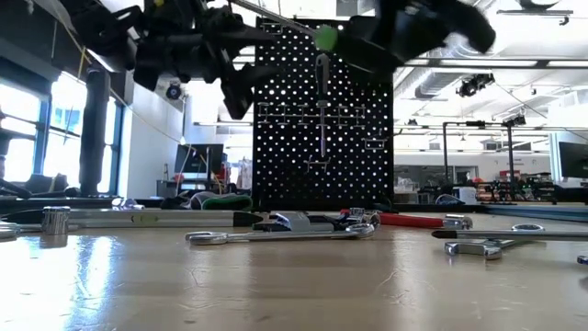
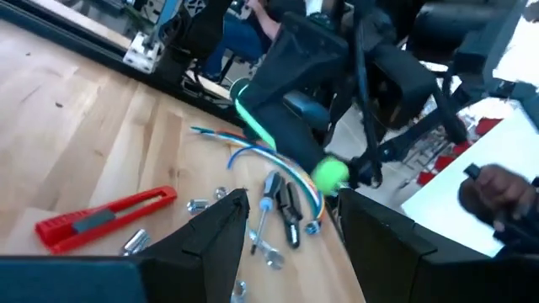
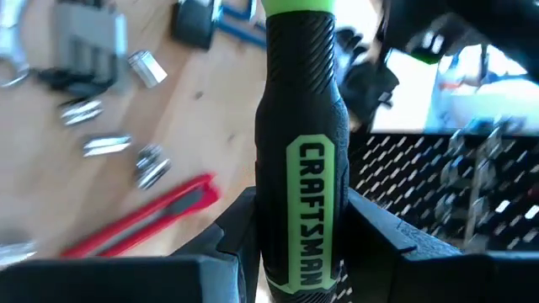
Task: Hang tools onto peg board
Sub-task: Hang the green screwdriver on the pegboard
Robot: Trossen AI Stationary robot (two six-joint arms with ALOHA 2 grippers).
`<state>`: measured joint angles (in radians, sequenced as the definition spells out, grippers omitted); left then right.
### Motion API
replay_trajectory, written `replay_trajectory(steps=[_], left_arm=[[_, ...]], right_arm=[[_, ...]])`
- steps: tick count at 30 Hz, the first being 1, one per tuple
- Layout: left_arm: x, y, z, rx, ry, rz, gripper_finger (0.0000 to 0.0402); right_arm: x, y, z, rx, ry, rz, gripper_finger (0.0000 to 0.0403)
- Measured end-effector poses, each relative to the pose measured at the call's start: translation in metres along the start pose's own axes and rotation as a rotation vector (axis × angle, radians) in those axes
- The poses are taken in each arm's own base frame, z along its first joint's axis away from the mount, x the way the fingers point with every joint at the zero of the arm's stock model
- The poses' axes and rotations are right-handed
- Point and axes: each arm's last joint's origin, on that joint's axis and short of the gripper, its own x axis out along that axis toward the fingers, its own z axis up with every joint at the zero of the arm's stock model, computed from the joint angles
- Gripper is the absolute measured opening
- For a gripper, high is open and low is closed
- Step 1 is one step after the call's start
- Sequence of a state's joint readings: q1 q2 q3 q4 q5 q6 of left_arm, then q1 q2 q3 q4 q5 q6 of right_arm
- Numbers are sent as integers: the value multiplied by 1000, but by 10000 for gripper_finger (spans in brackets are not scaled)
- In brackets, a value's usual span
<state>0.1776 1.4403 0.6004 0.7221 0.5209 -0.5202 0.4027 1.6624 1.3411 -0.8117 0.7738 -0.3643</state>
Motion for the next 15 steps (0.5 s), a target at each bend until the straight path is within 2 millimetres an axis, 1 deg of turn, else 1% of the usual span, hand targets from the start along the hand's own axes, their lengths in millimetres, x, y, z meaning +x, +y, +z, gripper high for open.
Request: replay_trajectory(steps=[3,8,12,15], left_arm=[[2,-3,6,-10,-5,-28,184],[4,-5,13,-46,-12,-38,184],[6,-3,10,-88,39,-8,184],[6,-1,7,-114,74,18,184]], right_arm=[[8,-9,7,-61,-46,-36,116],[25,-13,15,-204,-68,-73,116],[36,-15,20,-268,-74,-104,116],[39,-17,23,-308,-70,-138,116]])
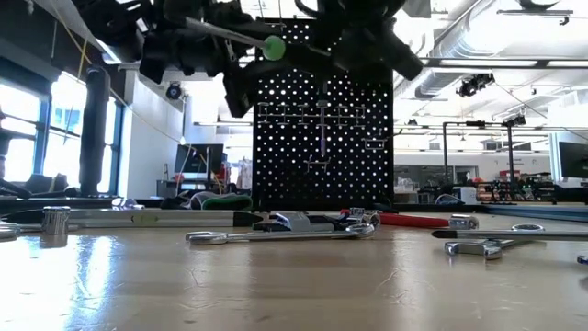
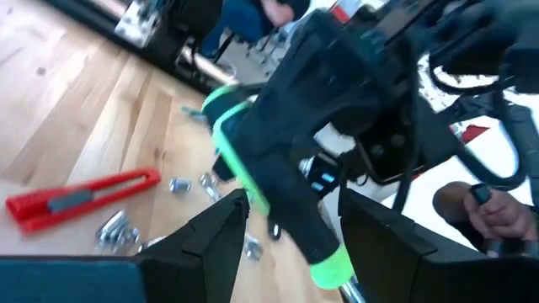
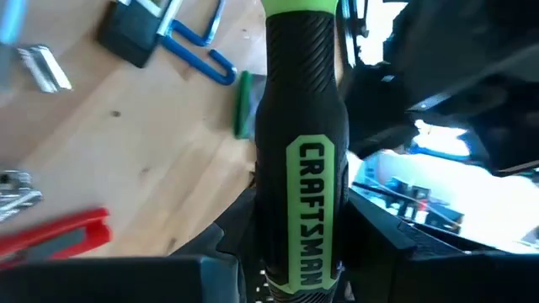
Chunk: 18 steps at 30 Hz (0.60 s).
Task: Hang tools onto peg board
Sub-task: Hang the green screwdriver on the pegboard
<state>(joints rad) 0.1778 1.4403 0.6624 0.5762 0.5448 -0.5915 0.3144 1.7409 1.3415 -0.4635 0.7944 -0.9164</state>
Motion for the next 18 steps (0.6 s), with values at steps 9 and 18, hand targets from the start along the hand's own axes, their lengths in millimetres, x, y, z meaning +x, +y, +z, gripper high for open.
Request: replay_trajectory(steps=[9,18], left_arm=[[-1,-1,2,-63,-6,-29,184],[-1,-4,5,-136,-6,-79,184]], right_arm=[[3,-11,3,-64,-21,-83,116],[5,-20,6,-124,-65,-138,116]])
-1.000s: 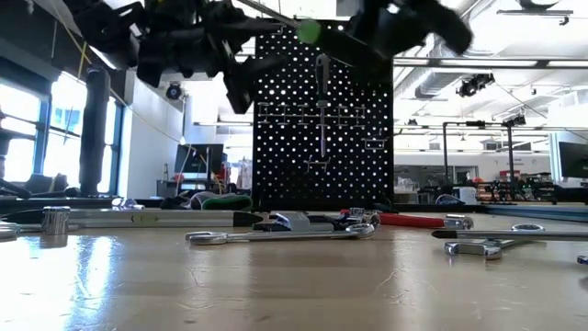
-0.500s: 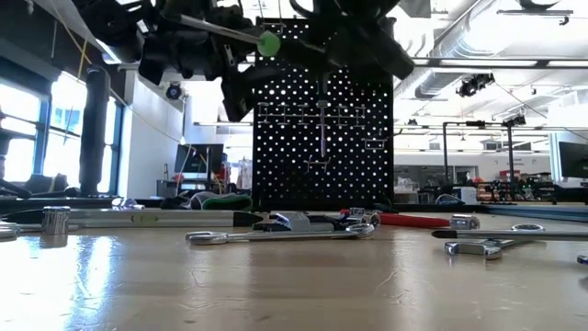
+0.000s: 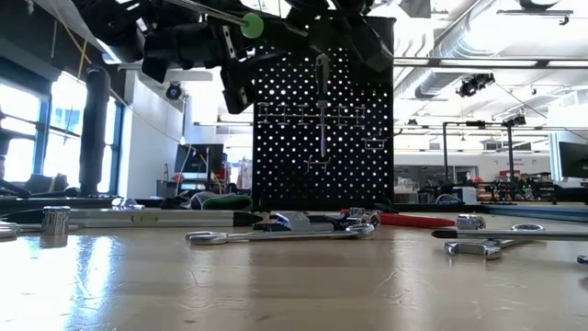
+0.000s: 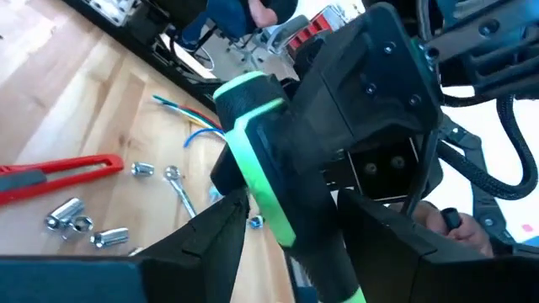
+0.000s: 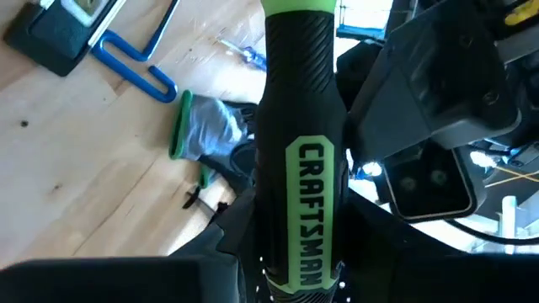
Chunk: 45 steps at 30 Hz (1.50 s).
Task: Hang tools onto peg board
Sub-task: Hang the green screwdriver on the pegboard
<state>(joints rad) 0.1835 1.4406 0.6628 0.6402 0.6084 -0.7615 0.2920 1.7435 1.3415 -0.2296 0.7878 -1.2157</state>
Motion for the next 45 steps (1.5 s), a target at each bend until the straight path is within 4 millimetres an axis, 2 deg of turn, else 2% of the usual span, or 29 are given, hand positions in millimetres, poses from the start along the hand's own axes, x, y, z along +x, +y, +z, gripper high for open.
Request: replay_trajectory(steps=[6,12,17,23,29,31,36,41,45], left_arm=[[6,4,-1,-61,3,-50,184],[18,16,0,-114,69,-41,182],[21,21,0,-84,73,-33,159],[21,21,1,-48,66,-38,113],[21,20,2,15,70,-50,111],[20,18,3,43,65,-56,111],[20,11,7,154,60,-107,111],[20,9,5,189,71,-119,111],[20,8,4,203,74,-120,111]], right_arm=[[4,0,2,-51,-1,-15,116],[16,13,9,-143,64,-5,116],[16,16,8,-146,105,4,116],[17,17,5,-158,141,7,116],[16,17,5,-149,173,-8,116],[14,17,7,-131,190,-24,126],[8,13,9,-26,285,-102,184],[2,9,3,0,388,-142,194],[-10,8,-2,26,399,-138,192]])
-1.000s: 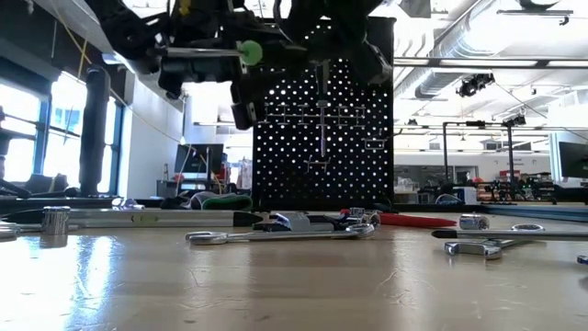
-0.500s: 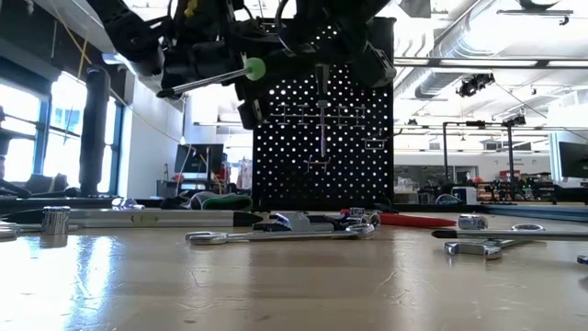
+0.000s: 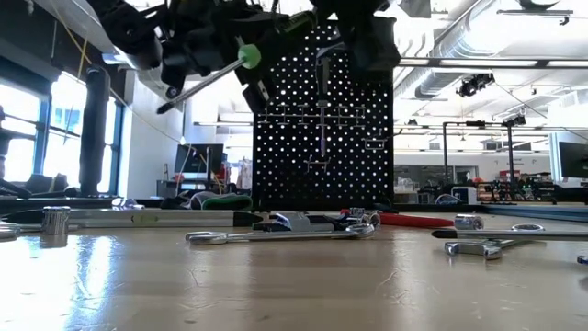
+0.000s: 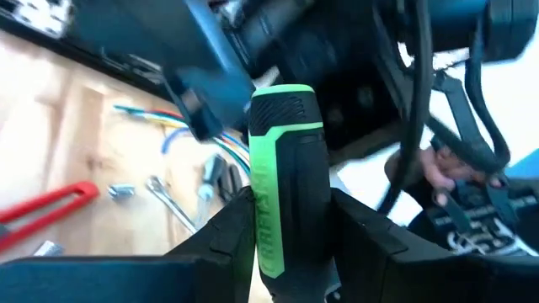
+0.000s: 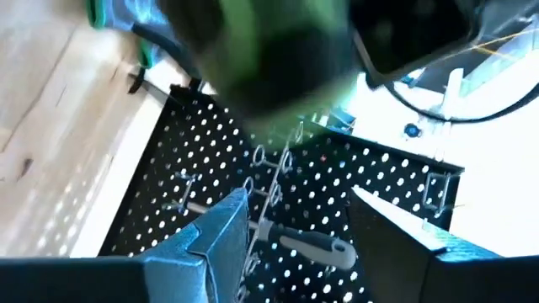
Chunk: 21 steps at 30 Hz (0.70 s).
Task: Hang tools onto peg board
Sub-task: Hang the green screwdriver on the pegboard
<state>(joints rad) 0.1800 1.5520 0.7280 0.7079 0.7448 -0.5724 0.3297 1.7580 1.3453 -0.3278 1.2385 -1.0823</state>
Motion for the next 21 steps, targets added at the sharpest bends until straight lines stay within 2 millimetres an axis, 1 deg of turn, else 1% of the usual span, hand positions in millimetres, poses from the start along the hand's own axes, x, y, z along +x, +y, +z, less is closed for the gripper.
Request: replay_trajectory(steps=[7,9,12,16,18,21], left_arm=[[-4,-1,3,68,-9,3,111],[-8,-3,7,108,-24,3,111],[-16,-5,15,179,-61,36,111],[-31,-13,30,356,-142,115,111],[-40,-19,37,473,-186,200,111],[-51,-29,47,667,-261,390,111]], right_arm=[[-21,3,-7,92,-41,32,179],[-28,3,-13,152,-45,47,177],[-35,3,-24,290,-58,97,176],[-43,2,-40,488,-67,201,175],[-44,4,-46,553,-54,256,175],[-45,8,-51,623,-23,320,175]])
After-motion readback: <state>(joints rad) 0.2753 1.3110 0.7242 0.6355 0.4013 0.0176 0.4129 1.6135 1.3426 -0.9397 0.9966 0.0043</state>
